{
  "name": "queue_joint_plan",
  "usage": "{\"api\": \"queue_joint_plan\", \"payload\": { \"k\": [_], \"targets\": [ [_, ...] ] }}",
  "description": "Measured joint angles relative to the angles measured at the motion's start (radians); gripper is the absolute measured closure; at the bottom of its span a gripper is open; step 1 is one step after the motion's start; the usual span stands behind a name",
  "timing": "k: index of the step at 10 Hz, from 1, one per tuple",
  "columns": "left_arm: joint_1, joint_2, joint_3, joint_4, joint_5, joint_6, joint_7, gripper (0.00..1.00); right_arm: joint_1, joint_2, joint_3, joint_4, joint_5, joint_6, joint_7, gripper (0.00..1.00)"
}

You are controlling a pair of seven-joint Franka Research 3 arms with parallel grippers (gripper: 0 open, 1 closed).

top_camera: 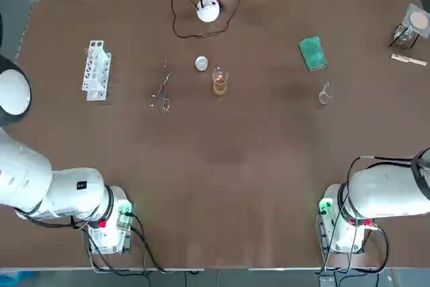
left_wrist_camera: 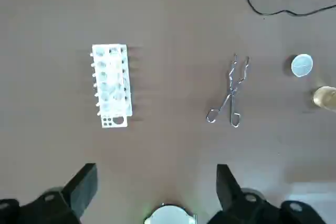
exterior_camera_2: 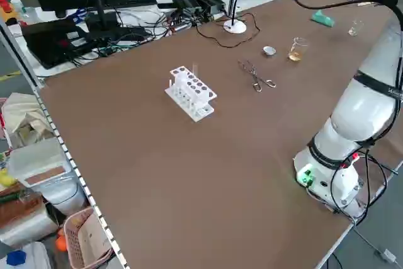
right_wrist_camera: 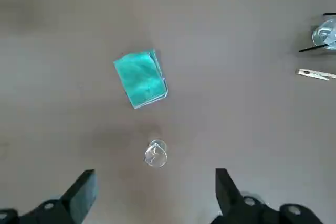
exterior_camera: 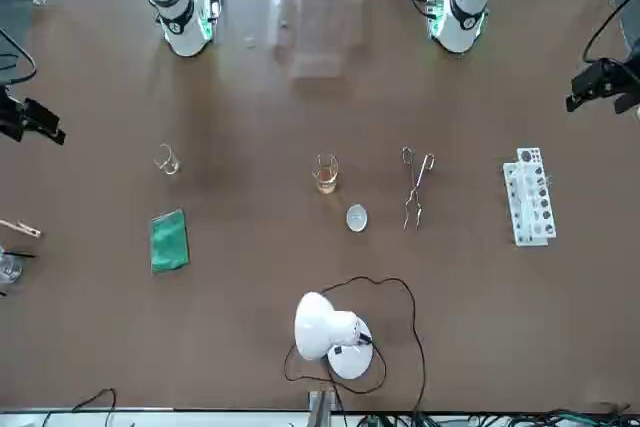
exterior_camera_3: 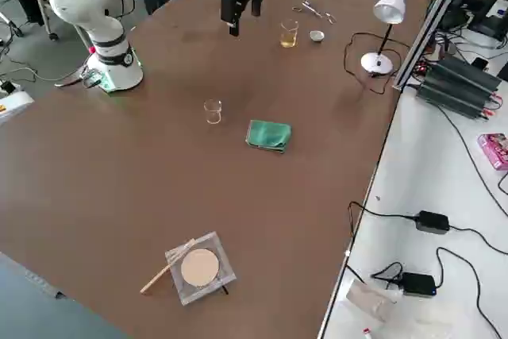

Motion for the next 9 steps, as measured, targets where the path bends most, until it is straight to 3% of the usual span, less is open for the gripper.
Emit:
{"api": "queue_joint_plan", "payload": {
  "k": [3,6,9],
  "targets": [
    [0.034,-0.001,0.004,-0.001,-0.001,-0.016,0.002,0.0,0.0,0.0,-0.001,0.001,0.0,0.0,-0.001,0.0],
    [0.04,0.025,0.004,-0.006,0.003,0.048,0.004,0.0,0.0,0.0,-0.002,0.001,0.0,0.0,-0.006,0.0],
    [0.137,0.067,0.006,-0.007,-0.072,0.091,0.122,0.0,-0.012,0.002,-0.006,-0.011,0.0,0.041,-0.097,0.0]
  ]
}}
